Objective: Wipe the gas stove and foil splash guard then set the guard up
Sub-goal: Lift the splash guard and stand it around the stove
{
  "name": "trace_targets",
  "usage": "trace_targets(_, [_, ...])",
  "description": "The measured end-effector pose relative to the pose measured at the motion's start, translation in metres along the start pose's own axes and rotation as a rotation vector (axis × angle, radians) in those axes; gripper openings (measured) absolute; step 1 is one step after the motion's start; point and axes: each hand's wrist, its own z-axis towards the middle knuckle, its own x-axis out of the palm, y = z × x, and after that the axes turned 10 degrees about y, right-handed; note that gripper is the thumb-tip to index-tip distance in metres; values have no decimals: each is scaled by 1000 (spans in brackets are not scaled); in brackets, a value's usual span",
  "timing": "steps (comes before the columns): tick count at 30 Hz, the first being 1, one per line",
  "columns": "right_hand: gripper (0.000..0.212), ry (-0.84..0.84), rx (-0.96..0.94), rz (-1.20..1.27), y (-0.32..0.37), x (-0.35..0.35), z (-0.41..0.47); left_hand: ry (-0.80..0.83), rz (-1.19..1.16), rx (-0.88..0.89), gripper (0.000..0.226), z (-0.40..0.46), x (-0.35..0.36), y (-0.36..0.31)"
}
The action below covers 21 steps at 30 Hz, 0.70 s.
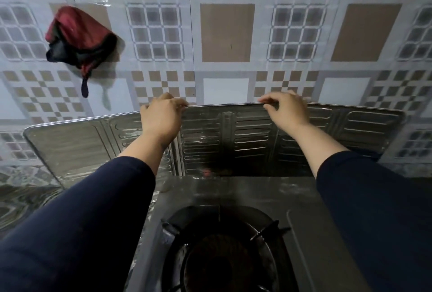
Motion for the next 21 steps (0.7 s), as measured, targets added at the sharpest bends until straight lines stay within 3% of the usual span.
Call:
trace_targets(6, [26,127,-207,177,77,40,12,88,-38,35,38,-4,-13,10])
trace_targets(11, [29,73,-127,160,92,52,15,128,227,-62,39,-13,-37,45])
trace_targets(21, [31,60,-88,129,113,54,21,151,239,-130,46,-7,-64,44])
